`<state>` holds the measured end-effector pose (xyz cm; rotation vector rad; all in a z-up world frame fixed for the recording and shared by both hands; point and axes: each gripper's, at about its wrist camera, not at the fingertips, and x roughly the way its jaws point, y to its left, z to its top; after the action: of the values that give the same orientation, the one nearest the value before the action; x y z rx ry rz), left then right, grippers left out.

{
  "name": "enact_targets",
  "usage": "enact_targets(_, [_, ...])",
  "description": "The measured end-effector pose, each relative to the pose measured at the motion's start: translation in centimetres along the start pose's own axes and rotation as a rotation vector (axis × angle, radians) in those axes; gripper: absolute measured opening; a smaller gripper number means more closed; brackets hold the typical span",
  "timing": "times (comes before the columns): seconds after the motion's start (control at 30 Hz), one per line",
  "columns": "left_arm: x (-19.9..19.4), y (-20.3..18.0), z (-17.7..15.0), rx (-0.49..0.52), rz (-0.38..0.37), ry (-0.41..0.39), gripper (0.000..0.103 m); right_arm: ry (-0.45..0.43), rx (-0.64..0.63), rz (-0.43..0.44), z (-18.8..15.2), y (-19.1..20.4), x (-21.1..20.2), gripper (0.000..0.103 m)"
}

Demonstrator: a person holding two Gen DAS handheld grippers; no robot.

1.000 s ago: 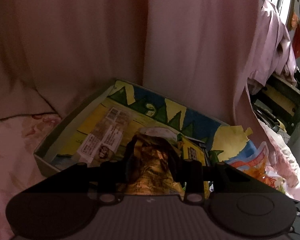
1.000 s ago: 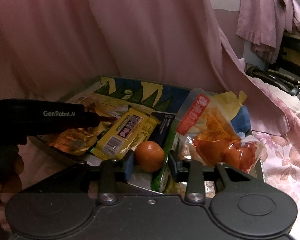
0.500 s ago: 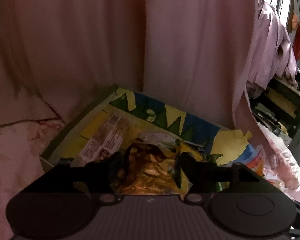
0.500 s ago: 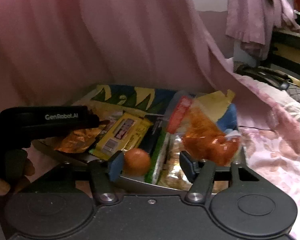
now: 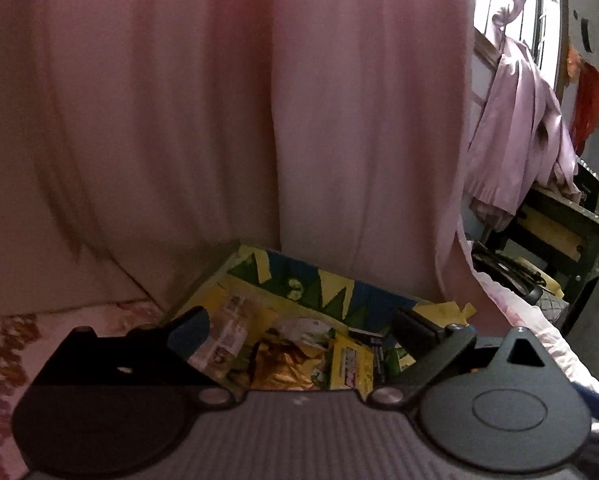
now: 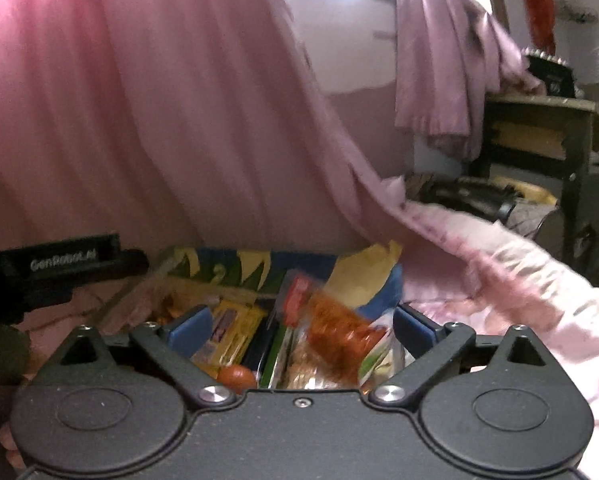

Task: Organize snacks

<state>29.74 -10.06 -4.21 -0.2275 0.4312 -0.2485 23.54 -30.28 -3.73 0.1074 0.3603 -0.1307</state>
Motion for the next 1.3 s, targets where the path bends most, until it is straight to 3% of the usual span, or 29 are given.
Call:
enact_targets(0.33, [-7.0, -1.1, 0.0, 0.033, 0.041, -0.07, 0.103, -0.087, 0.108, -0.009, 1.0, -2.5, -7.1, 0.102])
enact_targets(0.7, [-13.4, -1.9, -0.5, 0.1, 0.057, -0.1, 0.103, -0.115, 0.154, -0.022, 0.1, -3.8, -13.8, 0.102])
enact_targets(1.3, [-18.7, -0.7, -2.6, 0.182, 0.098, -0.085, 0.103, -0.099, 0.198, -0.004, -1.4, -3.7, -17.4, 0.102])
